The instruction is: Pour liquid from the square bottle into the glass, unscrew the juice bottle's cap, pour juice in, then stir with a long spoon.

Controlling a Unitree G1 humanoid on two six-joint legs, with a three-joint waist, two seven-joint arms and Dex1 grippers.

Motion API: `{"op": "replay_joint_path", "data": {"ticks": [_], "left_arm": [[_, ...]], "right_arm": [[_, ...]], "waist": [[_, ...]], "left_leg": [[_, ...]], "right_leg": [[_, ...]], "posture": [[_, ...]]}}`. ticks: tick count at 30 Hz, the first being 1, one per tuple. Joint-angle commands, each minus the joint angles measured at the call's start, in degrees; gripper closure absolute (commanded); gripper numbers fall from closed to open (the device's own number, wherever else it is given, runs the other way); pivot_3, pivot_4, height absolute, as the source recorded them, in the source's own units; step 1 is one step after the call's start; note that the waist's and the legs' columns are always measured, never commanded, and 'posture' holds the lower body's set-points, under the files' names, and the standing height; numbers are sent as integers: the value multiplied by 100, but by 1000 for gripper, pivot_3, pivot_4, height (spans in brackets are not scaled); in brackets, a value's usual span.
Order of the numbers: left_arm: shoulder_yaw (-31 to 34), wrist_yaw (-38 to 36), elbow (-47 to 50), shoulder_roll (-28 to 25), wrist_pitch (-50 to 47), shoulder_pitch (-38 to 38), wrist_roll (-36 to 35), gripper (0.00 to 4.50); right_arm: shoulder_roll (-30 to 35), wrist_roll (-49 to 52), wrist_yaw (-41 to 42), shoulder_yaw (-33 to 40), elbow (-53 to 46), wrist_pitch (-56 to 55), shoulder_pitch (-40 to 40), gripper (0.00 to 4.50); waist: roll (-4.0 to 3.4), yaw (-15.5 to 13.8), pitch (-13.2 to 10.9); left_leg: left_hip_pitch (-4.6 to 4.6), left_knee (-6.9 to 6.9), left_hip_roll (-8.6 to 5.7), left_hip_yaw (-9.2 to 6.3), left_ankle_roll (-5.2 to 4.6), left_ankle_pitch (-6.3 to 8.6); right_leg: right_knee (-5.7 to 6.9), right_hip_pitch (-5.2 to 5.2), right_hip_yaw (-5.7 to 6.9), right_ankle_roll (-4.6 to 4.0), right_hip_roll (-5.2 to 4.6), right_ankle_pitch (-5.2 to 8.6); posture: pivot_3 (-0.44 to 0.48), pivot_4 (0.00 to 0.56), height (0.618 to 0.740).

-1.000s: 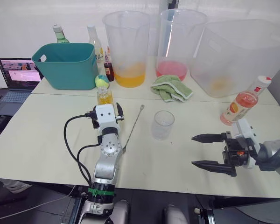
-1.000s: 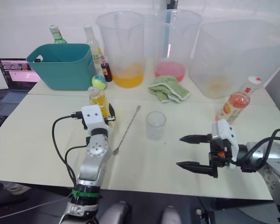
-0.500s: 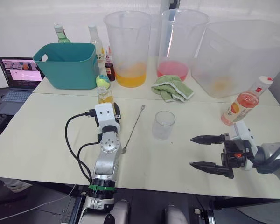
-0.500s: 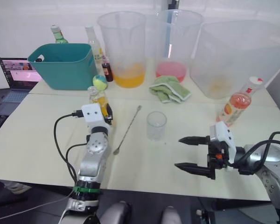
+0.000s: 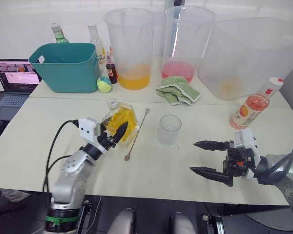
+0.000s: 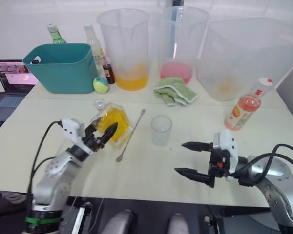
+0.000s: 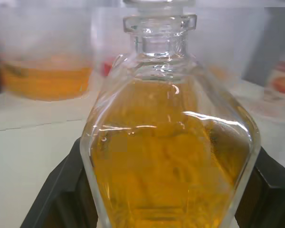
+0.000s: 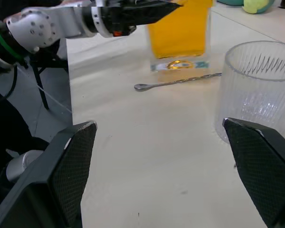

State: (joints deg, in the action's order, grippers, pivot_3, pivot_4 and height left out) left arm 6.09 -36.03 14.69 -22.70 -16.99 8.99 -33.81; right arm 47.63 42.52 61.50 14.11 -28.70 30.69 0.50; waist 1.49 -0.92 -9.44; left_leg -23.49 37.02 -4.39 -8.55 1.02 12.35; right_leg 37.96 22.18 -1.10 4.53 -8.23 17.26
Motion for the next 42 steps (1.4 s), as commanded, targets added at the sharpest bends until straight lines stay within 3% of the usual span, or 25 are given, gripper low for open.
{"op": "replay_joint_path", "data": {"ticks": [1, 6, 12, 21, 30, 32, 34, 42], "left_arm": [[141, -1231, 196, -413, -239, 565, -846, 1719], [-694, -3161, -333, -1009, -128, 1131, -526, 1719], [-1352, -4028, -1059, -708, 591, 1609, 100, 1719], [-1586, -3845, -2592, 376, 2334, 2043, 1194, 1719], [-1819, -4212, -2355, 173, 1138, 1907, 1015, 1719], [-1781, -4189, -2451, 151, 1003, 2058, 1025, 707], [-1708, -4132, -2546, 169, 875, 2237, 1008, 62], [-1490, -4082, -1924, -8, -105, 2442, 553, 26]], "right_arm": [[-36, -97, -21, 48, 9, -215, -62, 0], [143, -132, 110, 380, 57, -301, 158, 0], [250, -125, 136, 735, -5, -317, 403, 0], [208, 46, -145, 1117, -490, -143, 822, 0], [205, 87, -315, 1166, -565, -84, 864, 0], [190, 68, -345, 1146, -570, -97, 874, 0], [165, 66, -371, 1148, -596, -105, 911, 0], [67, -18, -555, 1064, -683, -156, 962, 0]], "waist": [[0, 24, 0], [-3, 91, 1], [-2, 172, 1], [0, 171, 0], [-1, 173, 1], [-2, 174, 1], [-2, 173, 1], [-2, 179, 1]], "left_leg": [[0, 1, 0, 0, 1, -1], [9, -1, 5, 2, 1, -6], [10, -3, 7, 1, -1, -5], [10, 2, 6, 5, -1, -6], [20, 10, 5, 2, -4, -4], [22, 10, 6, 2, -4, -4], [23, 10, 6, 3, -4, -4], [23, 16, 6, -1, -4, -4]], "right_leg": [[2, -1, 1, 0, 0, 0], [7, -7, 2, -1, 7, 0], [6, -6, 2, -3, 7, -2], [9, -8, 2, -4, 5, -2], [13, -18, 2, -4, 5, -2], [13, -19, 2, -4, 6, -2], [13, -21, 2, -4, 6, -2], [14, -24, 5, -3, 6, -2]], "posture": [[0, 150, 738], [0, 150, 738], [0, 150, 738], [0, 150, 738], [0, 150, 738], [0, 150, 738], [0, 150, 738], [0, 150, 738]]}}
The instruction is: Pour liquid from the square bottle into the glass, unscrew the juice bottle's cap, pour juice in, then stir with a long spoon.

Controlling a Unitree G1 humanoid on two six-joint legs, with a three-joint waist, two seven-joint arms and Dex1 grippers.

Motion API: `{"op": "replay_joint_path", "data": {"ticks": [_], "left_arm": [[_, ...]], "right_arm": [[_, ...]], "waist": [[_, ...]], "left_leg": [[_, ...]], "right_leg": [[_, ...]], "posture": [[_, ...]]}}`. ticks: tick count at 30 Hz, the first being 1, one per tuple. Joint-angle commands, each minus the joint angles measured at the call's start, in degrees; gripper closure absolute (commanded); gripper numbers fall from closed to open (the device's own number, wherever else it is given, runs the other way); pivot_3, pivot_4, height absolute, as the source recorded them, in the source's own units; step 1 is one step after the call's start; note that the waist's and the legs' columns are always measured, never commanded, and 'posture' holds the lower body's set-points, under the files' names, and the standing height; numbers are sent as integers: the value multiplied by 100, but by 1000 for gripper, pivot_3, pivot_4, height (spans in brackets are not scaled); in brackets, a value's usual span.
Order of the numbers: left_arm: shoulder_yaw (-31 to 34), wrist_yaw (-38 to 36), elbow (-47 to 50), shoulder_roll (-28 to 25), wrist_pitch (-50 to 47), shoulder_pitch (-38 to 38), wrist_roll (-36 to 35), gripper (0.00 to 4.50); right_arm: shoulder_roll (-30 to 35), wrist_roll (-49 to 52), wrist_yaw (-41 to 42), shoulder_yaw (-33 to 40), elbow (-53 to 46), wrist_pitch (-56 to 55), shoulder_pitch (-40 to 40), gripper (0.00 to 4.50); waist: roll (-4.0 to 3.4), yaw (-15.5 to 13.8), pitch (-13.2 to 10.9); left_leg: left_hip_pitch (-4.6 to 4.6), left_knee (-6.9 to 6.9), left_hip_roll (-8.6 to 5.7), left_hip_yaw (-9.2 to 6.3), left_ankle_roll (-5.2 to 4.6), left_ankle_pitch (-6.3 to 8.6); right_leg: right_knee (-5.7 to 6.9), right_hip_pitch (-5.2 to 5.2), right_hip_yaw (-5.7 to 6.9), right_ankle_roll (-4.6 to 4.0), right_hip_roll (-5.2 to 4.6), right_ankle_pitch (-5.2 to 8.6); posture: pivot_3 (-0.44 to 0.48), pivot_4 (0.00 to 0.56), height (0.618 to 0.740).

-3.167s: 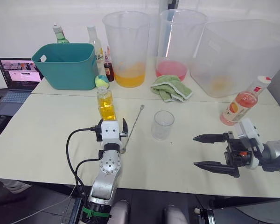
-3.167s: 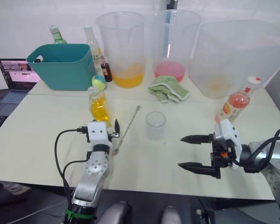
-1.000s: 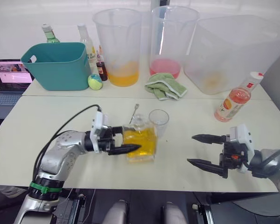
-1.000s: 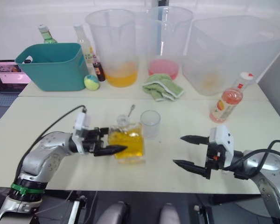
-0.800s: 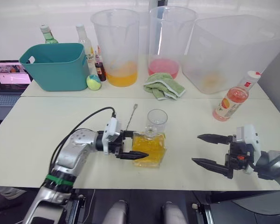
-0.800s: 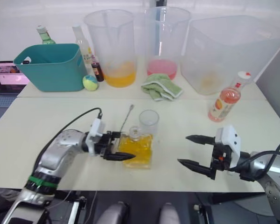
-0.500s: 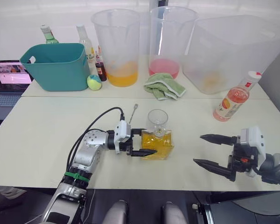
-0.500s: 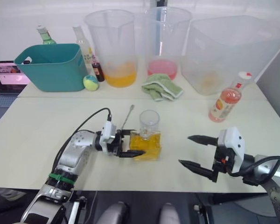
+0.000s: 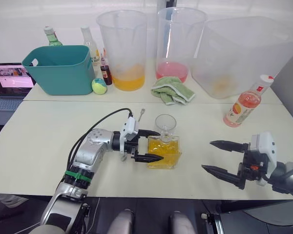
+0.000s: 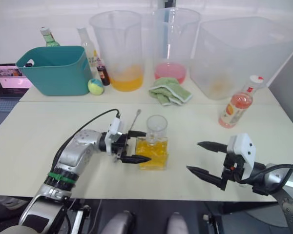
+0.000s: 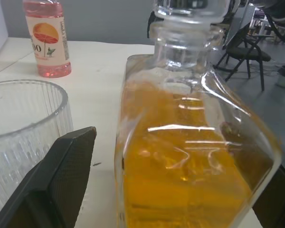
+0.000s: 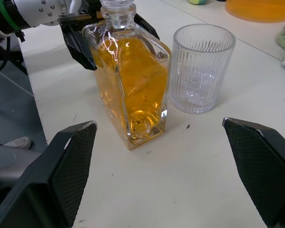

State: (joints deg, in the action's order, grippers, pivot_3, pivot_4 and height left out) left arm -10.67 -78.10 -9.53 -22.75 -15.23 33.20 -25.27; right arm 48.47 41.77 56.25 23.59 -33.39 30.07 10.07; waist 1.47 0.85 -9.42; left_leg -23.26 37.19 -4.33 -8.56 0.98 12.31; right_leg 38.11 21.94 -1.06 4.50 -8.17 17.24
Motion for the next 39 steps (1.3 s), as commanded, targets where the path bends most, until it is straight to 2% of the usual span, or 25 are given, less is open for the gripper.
{"op": "replay_joint_path", "data": {"ticks": [1, 10, 27, 28, 31, 32, 36, 39], "left_arm": [[183, 187, 630, -1, -315, -21, -304, 26], [-109, 706, 828, 208, -70, -163, 96, 26], [-330, 615, 428, 388, 372, -30, 468, 26], [-331, 628, 407, 406, 385, -27, 477, 573], [-343, 637, 370, 451, 431, -17, 512, 1500], [-348, 643, 369, 463, 460, -28, 524, 1685], [-353, 662, 335, 474, 570, -69, 548, 1683], [-352, 664, 297, 482, 646, -77, 563, 1683]], "right_arm": [[-16, 65, -34, 129, -213, -100, 14, 0], [24, 87, -143, 161, -182, -82, -129, 0], [82, 159, -356, 199, -326, 46, -189, 0], [85, 168, -366, 201, -332, 50, -199, 0], [91, 205, -403, 180, -343, 71, -276, 0], [95, 231, -420, 165, -359, 91, -314, 0], [150, 382, -551, -108, -503, 270, -608, 0], [107, 541, -773, -616, -640, 538, -1182, 0]], "waist": [[0, 0, 0], [0, -11, 0], [0, -15, 0], [0, -15, 0], [0, -19, 0], [0, -18, 0], [0, -16, 0], [-1, -13, 0]], "left_leg": [[-1, 0, 1, -1, 0, 0], [-1, 4, 0, -1, 0, 0], [0, 4, 0, 0, 0, 0], [0, 4, 0, 0, 0, 0], [0, 6, -1, 0, 0, 0], [0, 6, -1, -2, 0, 0], [0, 8, -1, -1, 0, 0], [1, 10, 0, -1, 0, 0]], "right_leg": [[0, 1, 0, 0, 1, 0], [-1, -3, 0, 0, 1, 0], [-1, -3, 0, 0, 1, 0], [-1, -4, 0, 0, 1, 0], [-2, -5, 0, 0, 1, 0], [-2, -6, 1, 0, 1, 0], [-2, -6, 1, 0, 1, 0], [-1, -7, 1, 0, 1, 0]], "posture": [[0, 150, 738], [0, 150, 738], [0, 150, 738], [0, 150, 738], [0, 150, 738], [0, 150, 738], [0, 150, 738], [0, 150, 738]]}}
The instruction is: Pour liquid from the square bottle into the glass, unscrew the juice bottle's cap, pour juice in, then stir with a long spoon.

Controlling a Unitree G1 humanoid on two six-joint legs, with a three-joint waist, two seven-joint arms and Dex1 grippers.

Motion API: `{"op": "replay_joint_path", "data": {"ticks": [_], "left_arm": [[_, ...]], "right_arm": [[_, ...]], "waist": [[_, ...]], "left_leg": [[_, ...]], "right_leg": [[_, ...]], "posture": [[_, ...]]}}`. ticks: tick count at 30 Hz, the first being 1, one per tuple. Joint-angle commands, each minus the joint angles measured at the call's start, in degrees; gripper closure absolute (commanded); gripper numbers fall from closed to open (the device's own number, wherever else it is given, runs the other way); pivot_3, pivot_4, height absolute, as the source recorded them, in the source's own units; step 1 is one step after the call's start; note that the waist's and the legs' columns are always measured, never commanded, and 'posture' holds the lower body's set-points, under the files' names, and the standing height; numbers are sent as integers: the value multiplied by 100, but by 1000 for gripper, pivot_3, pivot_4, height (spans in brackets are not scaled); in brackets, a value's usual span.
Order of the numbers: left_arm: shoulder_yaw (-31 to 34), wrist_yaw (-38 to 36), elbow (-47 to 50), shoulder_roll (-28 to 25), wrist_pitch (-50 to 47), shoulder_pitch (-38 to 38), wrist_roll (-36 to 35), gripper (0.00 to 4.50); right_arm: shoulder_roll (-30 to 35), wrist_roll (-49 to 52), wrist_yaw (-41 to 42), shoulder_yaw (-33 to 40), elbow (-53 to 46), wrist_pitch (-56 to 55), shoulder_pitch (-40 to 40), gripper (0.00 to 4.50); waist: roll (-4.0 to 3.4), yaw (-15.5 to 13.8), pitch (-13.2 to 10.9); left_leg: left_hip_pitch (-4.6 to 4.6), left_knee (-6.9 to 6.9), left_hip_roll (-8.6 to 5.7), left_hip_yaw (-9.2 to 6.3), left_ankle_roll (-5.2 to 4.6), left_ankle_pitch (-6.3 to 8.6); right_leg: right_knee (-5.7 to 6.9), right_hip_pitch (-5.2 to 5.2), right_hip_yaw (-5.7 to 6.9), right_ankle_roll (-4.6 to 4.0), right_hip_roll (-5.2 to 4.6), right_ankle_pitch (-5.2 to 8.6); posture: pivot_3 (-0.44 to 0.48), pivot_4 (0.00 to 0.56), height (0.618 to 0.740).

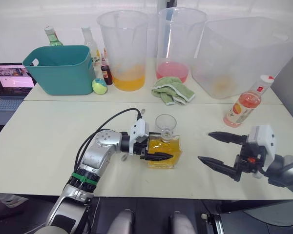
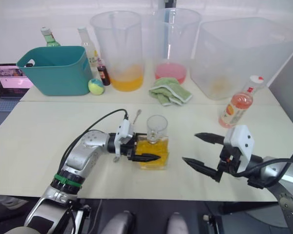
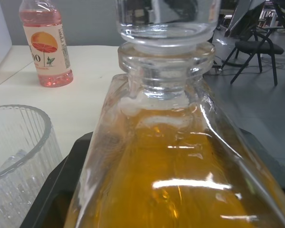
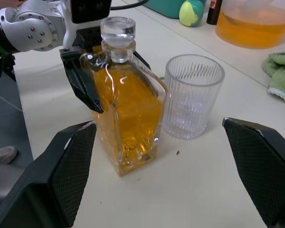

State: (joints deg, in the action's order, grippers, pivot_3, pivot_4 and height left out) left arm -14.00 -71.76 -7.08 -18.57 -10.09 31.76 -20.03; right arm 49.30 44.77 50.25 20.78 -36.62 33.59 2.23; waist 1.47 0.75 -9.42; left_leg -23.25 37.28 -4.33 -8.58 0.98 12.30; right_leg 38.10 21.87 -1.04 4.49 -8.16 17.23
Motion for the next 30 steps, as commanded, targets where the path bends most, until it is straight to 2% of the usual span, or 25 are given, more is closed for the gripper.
{"op": "replay_joint_path", "data": {"ticks": [1, 8, 15, 16, 25, 30], "left_arm": [[-20, 26, 44, 70, 143, 63, 41, 1683], [-19, -11, 48, 97, 172, 18, 39, 1683], [14, -47, -3, 85, 206, 30, 50, 1683], [18, -45, -5, 84, 209, 29, 51, 1683], [35, -44, 11, 73, 205, 30, 44, 1683], [29, -57, 23, 64, 213, 15, 43, 1683]], "right_arm": [[-10, 273, -243, -552, -340, 274, -642, 0], [-645, -4, -910, -1968, 60, 862, -2413, 0], [-827, 58, -849, -2076, 264, 911, -2707, 0], [-858, 49, -860, -2105, 269, 916, -2724, 529], [-932, -164, -807, -2212, 323, 857, -2651, 3429], [-978, -200, -822, -2135, 303, 811, -2686, 3431]], "waist": [[0, 0, 0], [-1, -6, 1], [-2, -6, 1], [-2, -1, 1], [-3, 2, 2], [-3, 6, 2]], "left_leg": [[0, 0, -1, 0, 0, 0], [-2, 10, -4, -14, 0, 0], [-8, 13, -14, -27, 0, 0], [-8, 13, -14, -27, 0, 0], [-7, 14, -14, -27, 0, 0], [-7, 14, -14, -26, 0, 0]], "right_leg": [[0, 0, 0, 0, 0, 0], [0, -5, 9, 0, -1, 0], [2, -3, 18, 0, -8, 0], [3, -3, 18, 0, -7, 0], [6, -2, 18, 0, -7, 0], [7, -1, 18, 0, -7, 0]], "posture": [[0, 150, 738], [0, 150, 738], [0, 150, 738], [0, 150, 738], [0, 150, 738], [0, 150, 738]]}}
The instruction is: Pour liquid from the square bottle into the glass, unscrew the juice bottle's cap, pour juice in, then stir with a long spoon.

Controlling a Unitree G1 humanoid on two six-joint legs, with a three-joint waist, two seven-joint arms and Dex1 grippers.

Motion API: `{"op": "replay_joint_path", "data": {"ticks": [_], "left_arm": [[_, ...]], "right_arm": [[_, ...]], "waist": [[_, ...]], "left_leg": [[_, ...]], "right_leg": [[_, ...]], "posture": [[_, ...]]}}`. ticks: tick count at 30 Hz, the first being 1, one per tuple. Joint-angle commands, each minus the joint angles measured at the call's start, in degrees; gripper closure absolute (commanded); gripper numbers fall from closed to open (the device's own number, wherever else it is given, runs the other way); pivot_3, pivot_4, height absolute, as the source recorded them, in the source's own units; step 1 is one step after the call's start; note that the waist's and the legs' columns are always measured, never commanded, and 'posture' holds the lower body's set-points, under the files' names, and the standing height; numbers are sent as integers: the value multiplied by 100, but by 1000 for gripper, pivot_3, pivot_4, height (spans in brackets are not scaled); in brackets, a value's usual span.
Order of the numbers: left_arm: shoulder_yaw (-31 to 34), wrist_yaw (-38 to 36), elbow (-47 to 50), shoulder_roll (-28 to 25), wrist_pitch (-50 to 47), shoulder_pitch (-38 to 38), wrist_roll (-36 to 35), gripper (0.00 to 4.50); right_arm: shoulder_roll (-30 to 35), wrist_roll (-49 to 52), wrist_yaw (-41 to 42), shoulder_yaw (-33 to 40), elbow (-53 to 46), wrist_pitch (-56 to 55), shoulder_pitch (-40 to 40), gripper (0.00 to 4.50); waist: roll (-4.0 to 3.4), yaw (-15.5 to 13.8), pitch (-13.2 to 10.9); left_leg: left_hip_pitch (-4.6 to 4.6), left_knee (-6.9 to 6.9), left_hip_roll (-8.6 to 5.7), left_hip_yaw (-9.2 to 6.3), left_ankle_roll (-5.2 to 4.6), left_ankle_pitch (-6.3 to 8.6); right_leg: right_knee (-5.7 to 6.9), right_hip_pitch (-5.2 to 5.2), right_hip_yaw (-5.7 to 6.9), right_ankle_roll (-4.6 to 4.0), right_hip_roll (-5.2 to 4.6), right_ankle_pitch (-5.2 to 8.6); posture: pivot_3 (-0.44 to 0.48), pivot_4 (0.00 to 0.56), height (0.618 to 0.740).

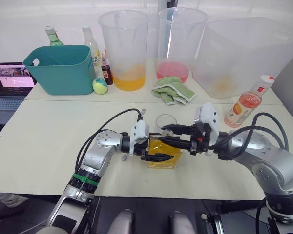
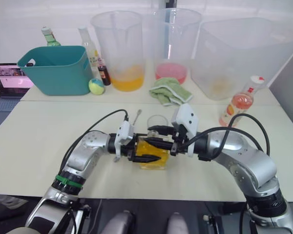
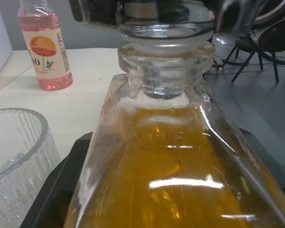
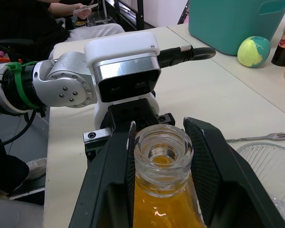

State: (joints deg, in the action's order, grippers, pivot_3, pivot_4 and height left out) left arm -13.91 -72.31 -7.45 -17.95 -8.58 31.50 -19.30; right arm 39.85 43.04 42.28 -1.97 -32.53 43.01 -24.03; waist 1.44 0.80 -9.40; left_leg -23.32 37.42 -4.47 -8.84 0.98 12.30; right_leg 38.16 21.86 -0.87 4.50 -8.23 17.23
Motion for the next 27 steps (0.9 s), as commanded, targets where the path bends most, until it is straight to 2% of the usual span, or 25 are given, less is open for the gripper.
{"op": "replay_joint_path", "data": {"ticks": [1, 27], "left_arm": [[15, -8, 71, -3, 61, 27, -31, 1683], [-354, -158, 120, -199, 9, -279, 140, 1683]], "right_arm": [[-43, -6, -26, 180, -118, -140, -92, 3431], [-150, 494, -475, 909, -191, -169, -414, 3431]], "waist": [[0, 2, 0], [0, 24, 0]], "left_leg": [[0, 0, 0, 0, 0, 0], [-16, 0, 0, 2, 1, 0]], "right_leg": [[0, 0, 0, 0, 0, 0], [14, 25, -5, 0, 0, 0]], "posture": [[0, 150, 738], [0, 150, 738]]}}
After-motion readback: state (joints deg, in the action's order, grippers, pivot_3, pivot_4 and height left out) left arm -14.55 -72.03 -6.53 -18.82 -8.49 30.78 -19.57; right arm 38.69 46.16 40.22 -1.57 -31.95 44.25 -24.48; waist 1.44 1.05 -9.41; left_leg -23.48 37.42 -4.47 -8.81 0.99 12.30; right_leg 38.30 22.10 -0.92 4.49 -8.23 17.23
